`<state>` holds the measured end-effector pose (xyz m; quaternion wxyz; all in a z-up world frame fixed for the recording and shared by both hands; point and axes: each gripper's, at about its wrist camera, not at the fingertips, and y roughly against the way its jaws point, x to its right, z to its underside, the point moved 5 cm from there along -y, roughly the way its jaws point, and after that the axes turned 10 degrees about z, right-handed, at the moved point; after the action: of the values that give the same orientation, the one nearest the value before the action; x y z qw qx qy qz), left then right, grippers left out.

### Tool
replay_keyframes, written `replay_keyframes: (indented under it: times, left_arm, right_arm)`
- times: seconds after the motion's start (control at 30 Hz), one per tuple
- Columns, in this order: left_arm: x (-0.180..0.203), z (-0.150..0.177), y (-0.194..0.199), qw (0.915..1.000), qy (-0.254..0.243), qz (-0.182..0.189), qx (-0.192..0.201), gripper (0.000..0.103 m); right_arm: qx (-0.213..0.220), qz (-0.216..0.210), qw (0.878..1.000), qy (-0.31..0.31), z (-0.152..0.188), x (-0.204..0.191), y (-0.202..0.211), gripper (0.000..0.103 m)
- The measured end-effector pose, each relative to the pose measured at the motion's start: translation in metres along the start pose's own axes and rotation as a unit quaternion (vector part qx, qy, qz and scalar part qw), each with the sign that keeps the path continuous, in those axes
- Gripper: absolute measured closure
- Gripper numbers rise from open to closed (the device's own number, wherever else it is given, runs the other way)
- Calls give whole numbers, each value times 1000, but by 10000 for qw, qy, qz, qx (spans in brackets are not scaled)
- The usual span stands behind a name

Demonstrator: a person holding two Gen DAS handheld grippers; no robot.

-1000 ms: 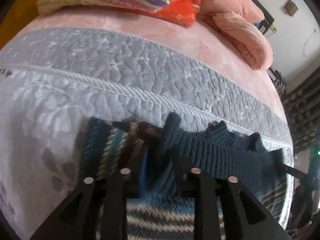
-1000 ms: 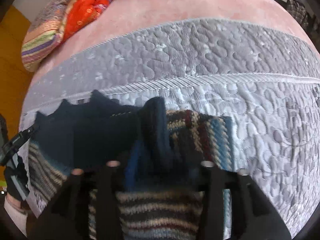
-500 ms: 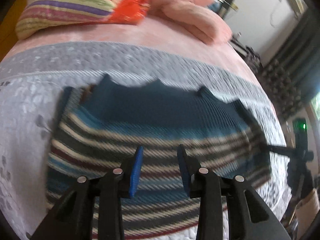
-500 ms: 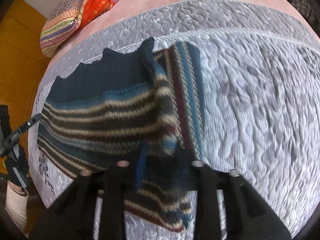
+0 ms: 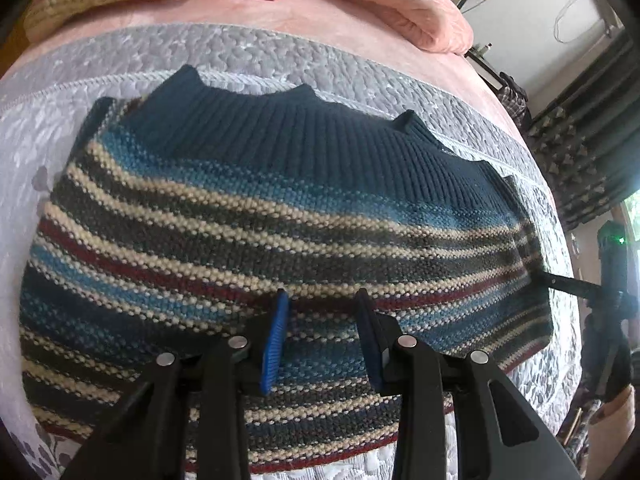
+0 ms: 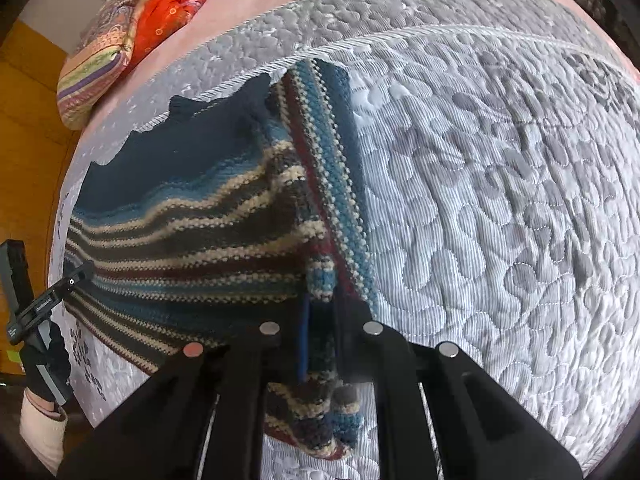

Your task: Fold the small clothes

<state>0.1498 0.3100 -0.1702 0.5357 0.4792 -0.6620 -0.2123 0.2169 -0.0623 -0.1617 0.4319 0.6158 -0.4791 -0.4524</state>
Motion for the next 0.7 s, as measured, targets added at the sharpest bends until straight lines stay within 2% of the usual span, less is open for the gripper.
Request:
replay_keyframes:
  times: [0.13,0.23,0.3,0.33,0.47,0.7]
  left_arm:
    - [0,1,0,10000,-37,-27,38,68]
    - [2,1,2,10000,44,-74,17,69]
    - [7,1,7,9999,64,-124,7,65]
    - [10,0,9,9999,39,-149,19,60]
    - [23,1,16,9997,-109,-233,51,51]
    - [26,-2,2,9993,-106,-352,4,50]
  right_arm:
    - [8,-5,10000,-49,-3,-1,-1,93]
    - [79,-183,9997,-169,-4,3,10,77]
    - [227,-245,9991,-263,-2,9,23,51]
    - [266,-272,9989,-282,-1,11,27,48]
    - [200,-695,9964,-449,10,22,32,48]
    - [-12,-1079,9921,-647,18,27,11,48]
